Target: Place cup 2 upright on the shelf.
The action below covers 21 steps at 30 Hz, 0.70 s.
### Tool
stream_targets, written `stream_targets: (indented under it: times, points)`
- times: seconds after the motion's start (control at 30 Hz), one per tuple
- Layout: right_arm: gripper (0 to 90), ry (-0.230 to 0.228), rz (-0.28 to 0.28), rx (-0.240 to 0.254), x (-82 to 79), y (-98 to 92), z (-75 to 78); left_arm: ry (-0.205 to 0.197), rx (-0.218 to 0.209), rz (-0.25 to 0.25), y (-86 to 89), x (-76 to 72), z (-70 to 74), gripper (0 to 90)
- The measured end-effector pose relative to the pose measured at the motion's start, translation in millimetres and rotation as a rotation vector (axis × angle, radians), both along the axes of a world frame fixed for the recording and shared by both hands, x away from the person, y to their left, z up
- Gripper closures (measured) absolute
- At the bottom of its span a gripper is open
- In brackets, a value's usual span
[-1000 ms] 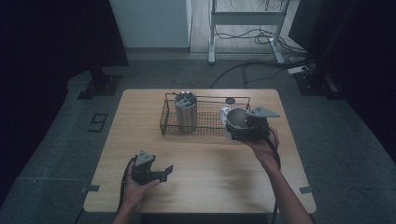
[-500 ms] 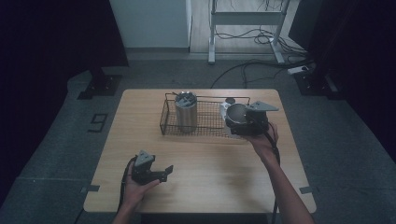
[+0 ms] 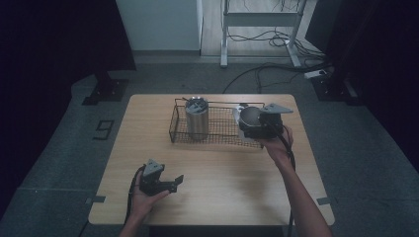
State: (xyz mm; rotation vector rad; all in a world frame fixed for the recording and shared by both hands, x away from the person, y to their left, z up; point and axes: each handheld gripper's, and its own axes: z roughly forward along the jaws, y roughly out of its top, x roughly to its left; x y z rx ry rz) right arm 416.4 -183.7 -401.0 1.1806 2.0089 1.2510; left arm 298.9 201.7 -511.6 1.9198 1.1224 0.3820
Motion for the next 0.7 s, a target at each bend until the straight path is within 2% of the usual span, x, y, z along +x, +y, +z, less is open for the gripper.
stream_targets:
  times: [0.43,0.7]
  points:
    - [6.5,0.004,-0.027,-0.006,18.7,-3.0,-1.5,-0.002,-0.001,0.000,-0.6,-0.7,0.5,9.9]
    - [6.5,0.017,-0.031,0.008,31.1,-6.8,-8.8,0.003,0.002,-0.001,0.0,0.2,-0.7,9.9]
